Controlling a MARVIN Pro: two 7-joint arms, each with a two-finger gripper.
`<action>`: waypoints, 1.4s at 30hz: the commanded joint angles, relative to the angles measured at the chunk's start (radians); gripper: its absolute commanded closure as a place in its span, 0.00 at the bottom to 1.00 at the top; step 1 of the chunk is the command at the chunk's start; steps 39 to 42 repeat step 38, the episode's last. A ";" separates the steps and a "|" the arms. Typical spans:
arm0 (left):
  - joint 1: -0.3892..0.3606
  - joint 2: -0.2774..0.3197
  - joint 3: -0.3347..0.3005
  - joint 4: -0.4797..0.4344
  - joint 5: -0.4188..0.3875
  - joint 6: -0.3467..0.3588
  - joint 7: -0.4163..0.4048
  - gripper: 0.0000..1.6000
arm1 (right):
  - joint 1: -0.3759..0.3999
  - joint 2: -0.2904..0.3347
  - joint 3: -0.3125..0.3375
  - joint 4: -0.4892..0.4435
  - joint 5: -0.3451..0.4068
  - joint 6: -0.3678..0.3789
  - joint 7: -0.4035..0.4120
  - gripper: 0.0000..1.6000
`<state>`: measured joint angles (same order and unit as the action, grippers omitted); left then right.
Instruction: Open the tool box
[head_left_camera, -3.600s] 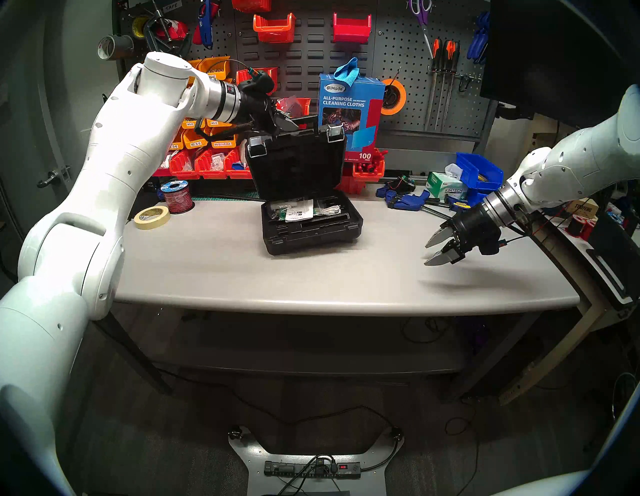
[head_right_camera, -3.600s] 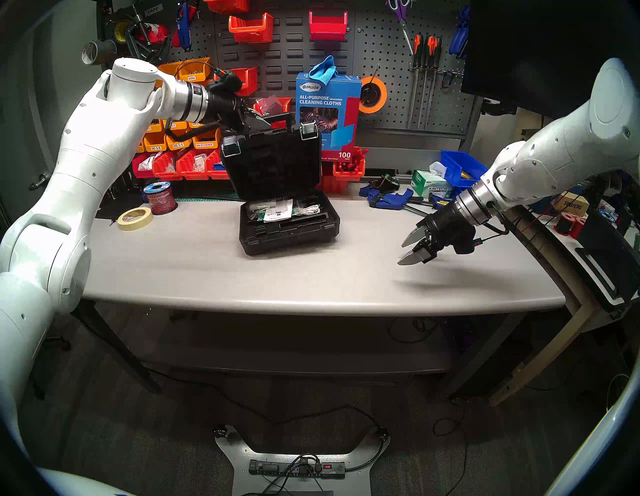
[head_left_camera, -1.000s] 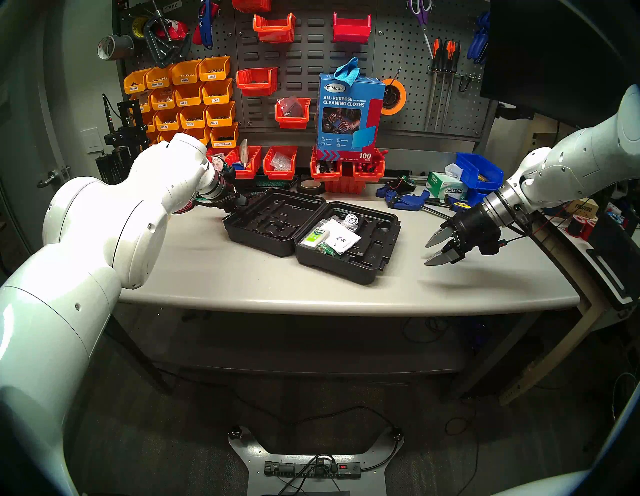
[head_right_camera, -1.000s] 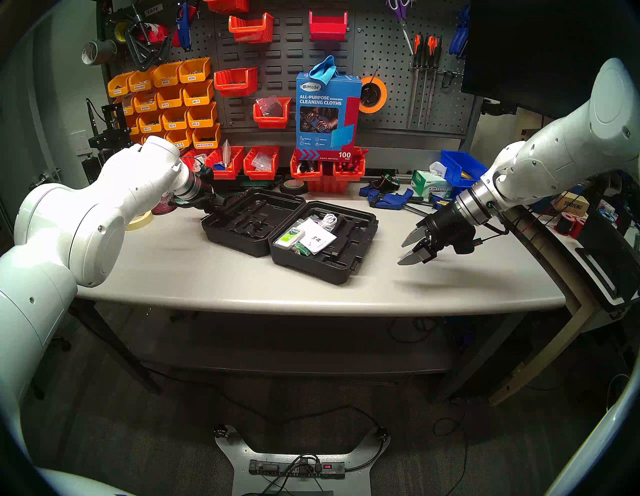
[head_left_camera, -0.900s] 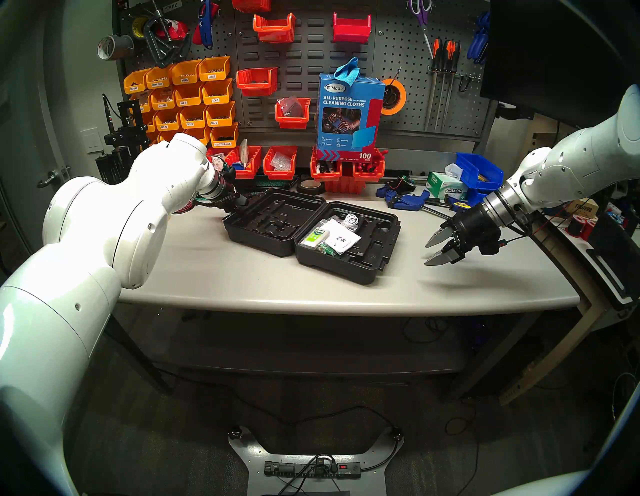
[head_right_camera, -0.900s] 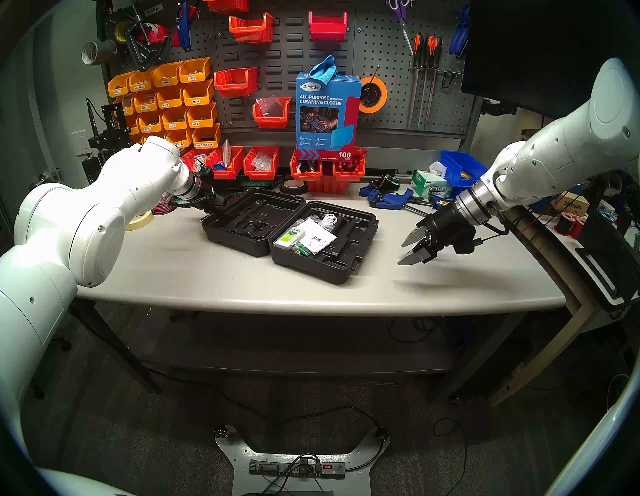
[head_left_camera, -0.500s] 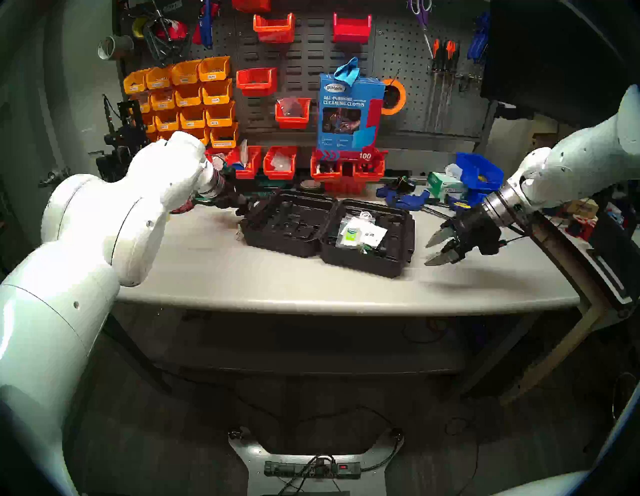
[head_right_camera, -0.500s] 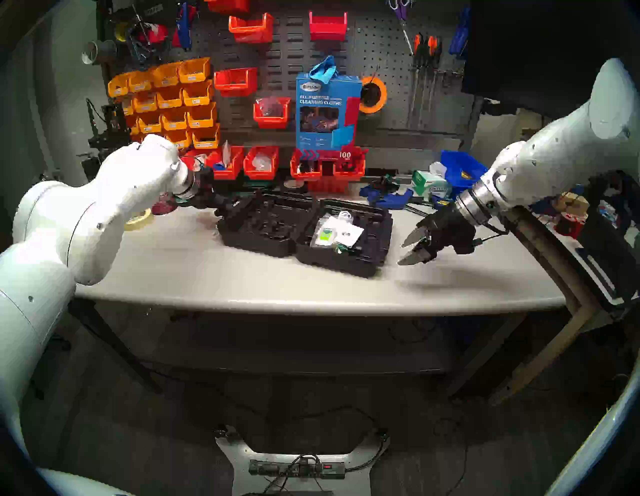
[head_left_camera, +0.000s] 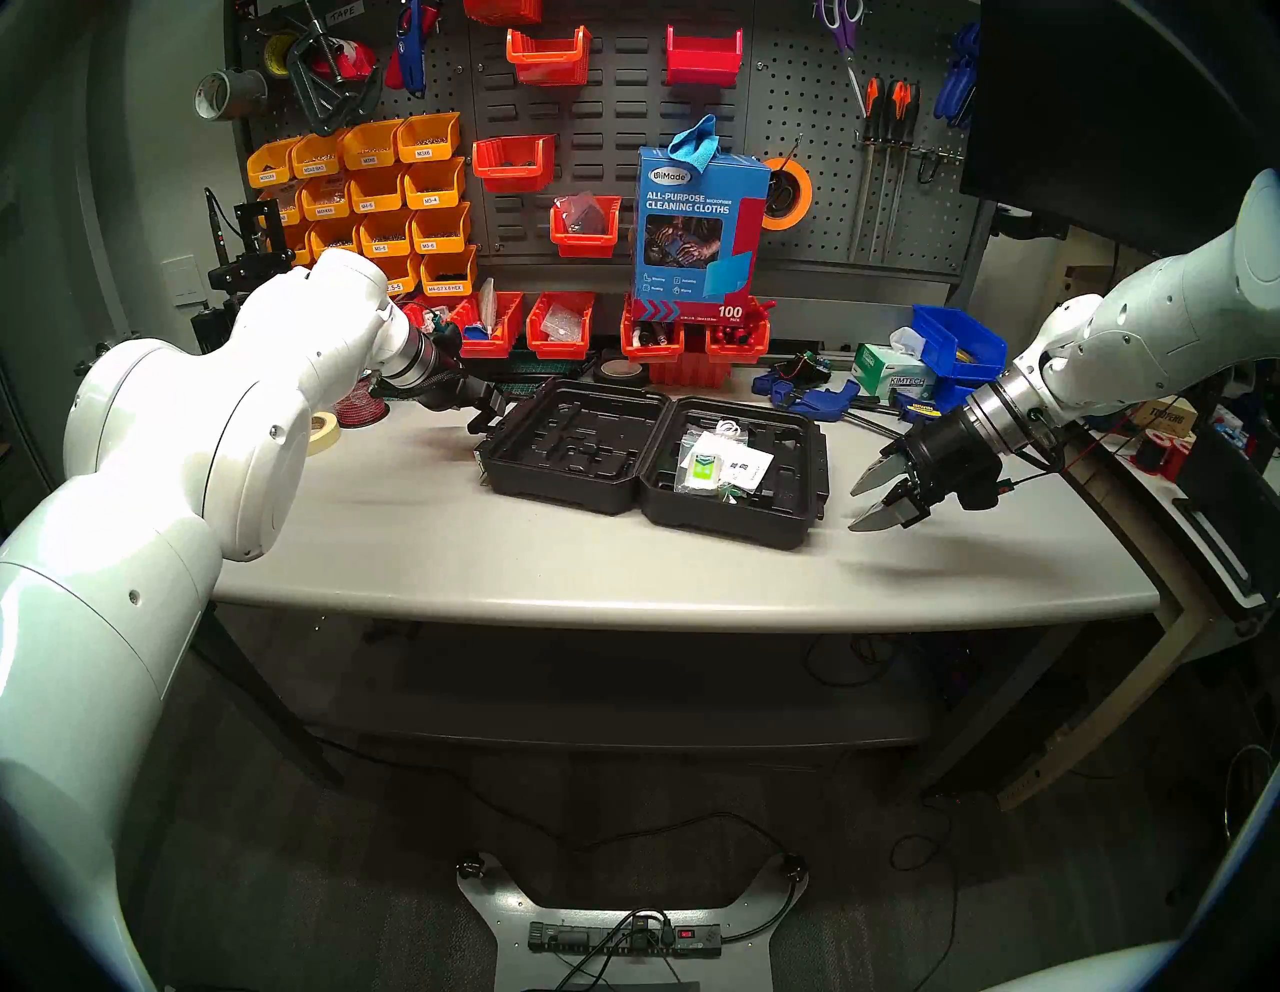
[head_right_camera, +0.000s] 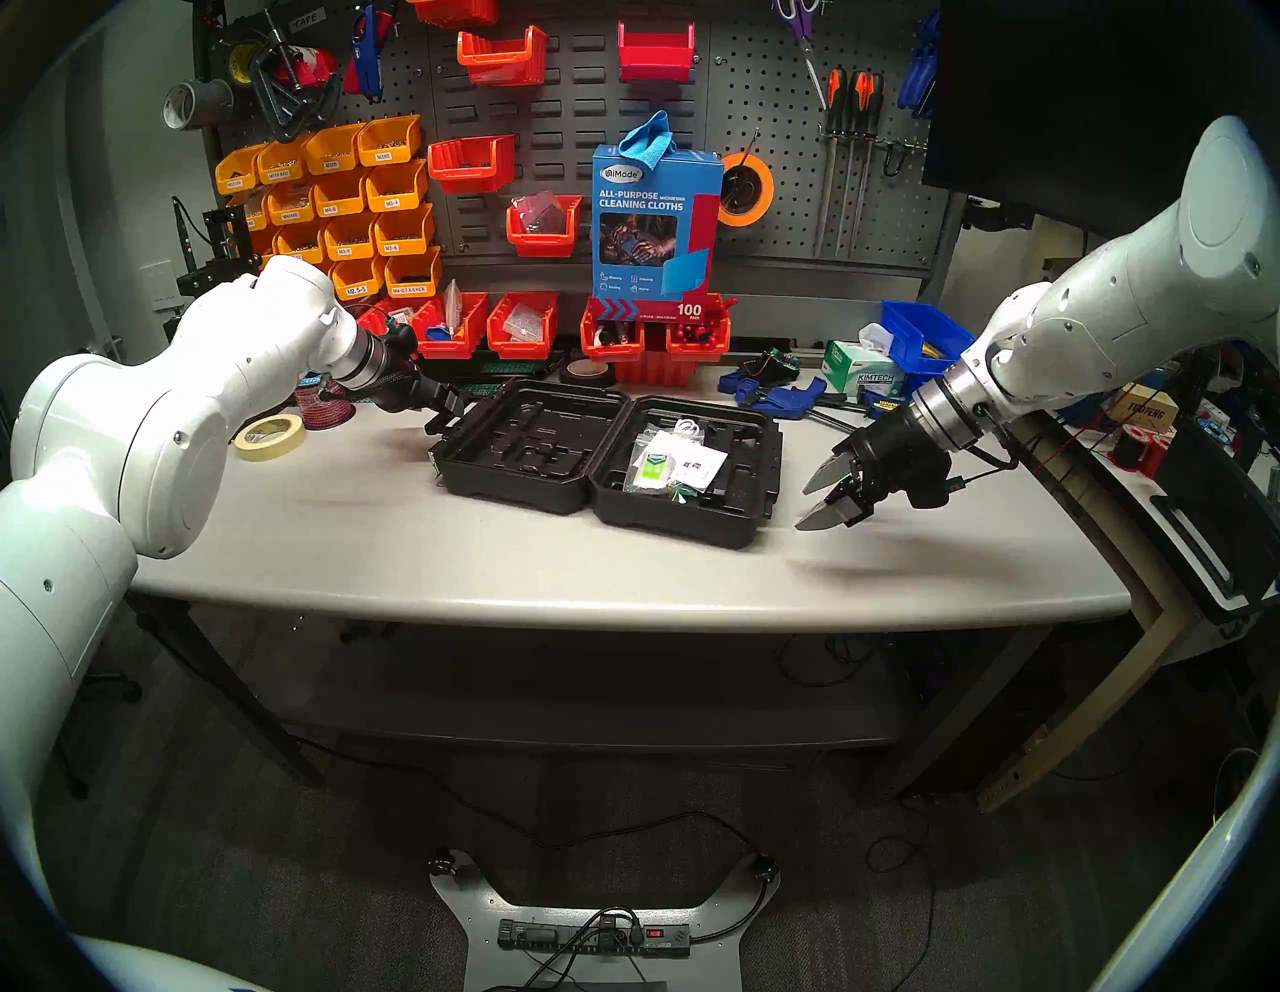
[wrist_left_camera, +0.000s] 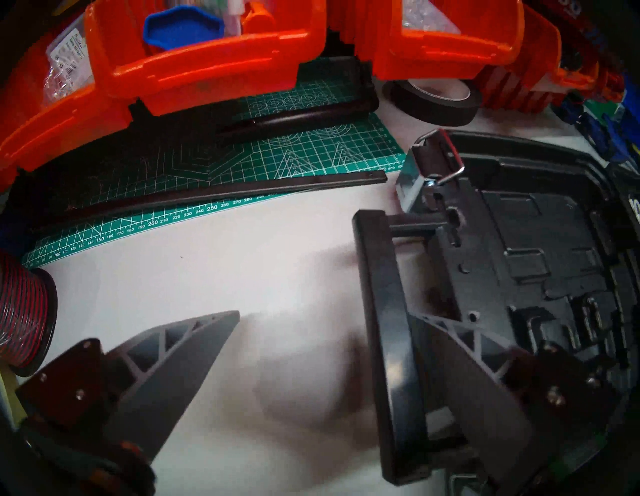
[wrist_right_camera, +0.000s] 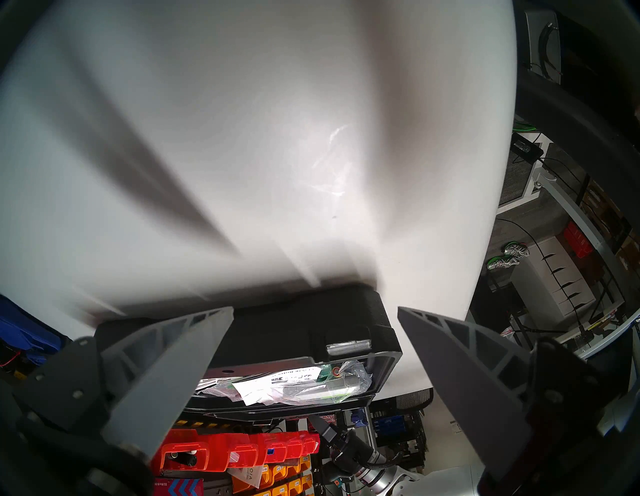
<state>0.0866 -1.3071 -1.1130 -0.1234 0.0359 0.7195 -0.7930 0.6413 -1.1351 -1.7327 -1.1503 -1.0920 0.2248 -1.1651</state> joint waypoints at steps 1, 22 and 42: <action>-0.062 0.014 -0.005 -0.022 -0.005 0.008 -0.045 0.00 | 0.010 -0.002 -0.001 0.001 -0.002 0.001 0.000 0.00; -0.041 0.096 0.010 -0.018 0.021 0.068 0.005 0.00 | 0.011 -0.002 -0.002 -0.001 -0.002 0.001 0.001 0.00; 0.076 0.093 -0.056 0.020 -0.009 0.148 0.263 0.00 | 0.012 -0.002 -0.002 -0.001 -0.002 0.001 0.001 0.00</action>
